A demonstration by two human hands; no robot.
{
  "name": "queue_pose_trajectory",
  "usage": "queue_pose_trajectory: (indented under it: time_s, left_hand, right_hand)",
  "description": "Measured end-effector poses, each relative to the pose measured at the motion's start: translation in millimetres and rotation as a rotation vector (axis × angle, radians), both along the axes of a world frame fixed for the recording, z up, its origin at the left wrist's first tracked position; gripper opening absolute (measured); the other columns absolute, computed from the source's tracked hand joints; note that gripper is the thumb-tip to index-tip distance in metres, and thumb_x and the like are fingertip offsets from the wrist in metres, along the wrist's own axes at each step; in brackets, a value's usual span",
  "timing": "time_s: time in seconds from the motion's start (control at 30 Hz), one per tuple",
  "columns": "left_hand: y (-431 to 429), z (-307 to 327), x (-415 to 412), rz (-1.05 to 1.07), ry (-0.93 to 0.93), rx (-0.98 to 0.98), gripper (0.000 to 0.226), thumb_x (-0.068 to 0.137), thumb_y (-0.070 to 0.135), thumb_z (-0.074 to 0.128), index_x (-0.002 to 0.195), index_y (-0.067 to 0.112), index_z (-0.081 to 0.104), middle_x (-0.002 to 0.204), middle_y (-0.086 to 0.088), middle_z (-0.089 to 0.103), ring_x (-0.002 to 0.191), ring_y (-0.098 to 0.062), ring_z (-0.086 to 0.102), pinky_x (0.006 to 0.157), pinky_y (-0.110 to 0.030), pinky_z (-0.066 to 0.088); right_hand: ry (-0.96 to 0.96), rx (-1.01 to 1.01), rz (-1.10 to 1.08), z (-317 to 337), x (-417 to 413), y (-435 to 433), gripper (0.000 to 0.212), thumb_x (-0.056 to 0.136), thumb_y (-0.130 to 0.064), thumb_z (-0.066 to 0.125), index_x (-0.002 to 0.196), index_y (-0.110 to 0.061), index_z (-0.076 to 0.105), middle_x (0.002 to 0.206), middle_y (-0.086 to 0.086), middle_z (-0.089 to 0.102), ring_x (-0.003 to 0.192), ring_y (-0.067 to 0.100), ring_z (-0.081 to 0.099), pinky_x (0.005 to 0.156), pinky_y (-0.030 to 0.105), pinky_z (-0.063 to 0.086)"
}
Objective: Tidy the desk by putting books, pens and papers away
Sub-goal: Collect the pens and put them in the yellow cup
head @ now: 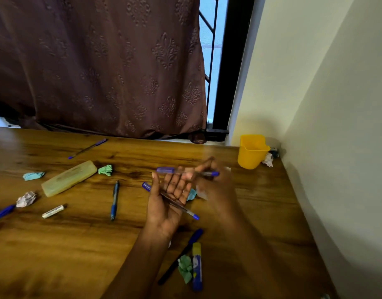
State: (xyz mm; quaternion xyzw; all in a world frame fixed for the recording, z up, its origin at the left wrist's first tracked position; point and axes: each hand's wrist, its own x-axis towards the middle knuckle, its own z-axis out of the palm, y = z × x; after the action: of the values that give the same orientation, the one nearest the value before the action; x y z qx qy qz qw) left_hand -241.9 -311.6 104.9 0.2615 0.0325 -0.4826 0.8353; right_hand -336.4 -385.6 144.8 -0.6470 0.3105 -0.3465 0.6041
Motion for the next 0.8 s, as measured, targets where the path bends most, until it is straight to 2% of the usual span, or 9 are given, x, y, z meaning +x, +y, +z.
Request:
queue_pose_trajectory:
  time_s: [0.1, 0.2, 0.23, 0.3, 0.37, 0.47, 0.53, 0.63, 0.8]
  left_hand:
    - [17, -1, -3, 0.005, 0.002, -0.022, 0.052, 0.087, 0.049, 0.044, 0.119, 0.010, 0.056, 0.122, -0.010, 0.064, 0.113, -0.022, 0.060, 0.100, -0.040, 0.044]
    - [39, -9, 2, 0.056, 0.045, -0.038, 0.030, 0.097, 0.032, 0.041, 0.110, 0.011, 0.059, 0.111, -0.009, 0.069, 0.102, -0.021, 0.065, 0.098, -0.041, 0.044]
    - [48, -12, 6, 0.064, 0.049, -0.051, 0.024, 0.091, 0.028, 0.054, 0.106, 0.011, 0.062, 0.105, -0.008, 0.072, 0.096, -0.021, 0.069, 0.093, -0.041, 0.050]
    - [70, -19, 16, 0.084, 0.053, -0.098, 0.045, 0.052, 0.023, 0.090, 0.092, 0.011, 0.074, 0.100, -0.007, 0.074, 0.090, -0.020, 0.071, 0.078, -0.041, 0.057]
    - [92, -29, 28, 0.093, 0.068, -0.092, 0.065, 0.018, 0.020, 0.098, 0.080, 0.014, 0.079, 0.098, -0.005, 0.074, 0.088, -0.017, 0.072, 0.068, -0.040, 0.060]
    - [123, -40, 38, 0.082, 0.090, -0.054, 0.069, 0.009, 0.017, 0.097, 0.075, 0.016, 0.079, 0.092, -0.001, 0.075, 0.084, -0.012, 0.072, 0.061, -0.034, 0.059]
    - [143, -45, 41, 0.066, 0.095, -0.049, 0.071, 0.006, 0.015, 0.097, 0.075, 0.017, 0.079, 0.090, 0.000, 0.075, 0.082, -0.011, 0.072, 0.060, -0.031, 0.059]
    - [167, -49, 42, 0.032, 0.090, -0.037, 0.074, 0.006, 0.014, 0.096, 0.078, 0.016, 0.079, 0.091, -0.001, 0.075, 0.082, -0.010, 0.072, 0.059, -0.029, 0.059]
    - [209, -37, 35, -0.027, 0.110, -0.015, 0.067, 0.026, 0.013, 0.094, 0.091, 0.012, 0.077, 0.098, -0.003, 0.074, 0.088, -0.013, 0.072, 0.063, -0.030, 0.059]
  right_hand:
    - [0.074, -0.023, 0.121, -26, -5, 44, 0.020, 0.072, -0.011, 0.078, 0.077, -0.023, 0.063, 0.079, -0.011, 0.069, 0.079, 0.001, 0.066, 0.070, 0.018, 0.051]
    - [0.079, -0.035, 0.158, -34, -12, 59, 0.022, 0.072, -0.014, 0.079, 0.090, -0.024, 0.068, 0.092, -0.009, 0.070, 0.090, 0.004, 0.066, 0.077, 0.022, 0.054]
    - [0.088, -0.016, 0.135, -33, -16, 58, 0.025, 0.073, -0.017, 0.078, 0.095, -0.025, 0.068, 0.095, -0.010, 0.069, 0.091, 0.004, 0.065, 0.076, 0.022, 0.054]
    - [0.118, -0.036, 0.044, -33, -27, 53, 0.025, 0.075, -0.019, 0.077, 0.098, -0.024, 0.068, 0.095, -0.011, 0.069, 0.090, 0.002, 0.064, 0.072, 0.018, 0.052]
    - [0.185, -0.207, -0.004, -32, -39, 51, 0.018, 0.078, -0.016, 0.074, 0.094, -0.021, 0.068, 0.093, -0.011, 0.069, 0.083, -0.002, 0.062, 0.069, 0.012, 0.049]
    - [0.421, -0.608, 0.146, -42, -49, 63, 0.016, 0.079, -0.015, 0.072, 0.091, -0.025, 0.070, 0.095, -0.007, 0.069, 0.089, 0.007, 0.061, 0.074, 0.021, 0.048]
    - [0.586, -0.927, 0.302, -57, -47, 85, 0.020, 0.072, -0.021, 0.073, 0.090, -0.030, 0.071, 0.097, -0.008, 0.070, 0.095, 0.017, 0.061, 0.074, 0.032, 0.046]
    - [0.907, -1.357, 0.397, -89, -37, 123, 0.032, 0.048, -0.036, 0.085, 0.076, -0.035, 0.070, 0.083, -0.015, 0.069, 0.086, 0.014, 0.066, 0.066, 0.033, 0.051]
    - [1.111, -1.567, 0.371, -107, -33, 144, 0.023, 0.057, -0.033, 0.081, 0.075, -0.030, 0.067, 0.077, -0.010, 0.067, 0.081, 0.014, 0.063, 0.071, 0.032, 0.050]
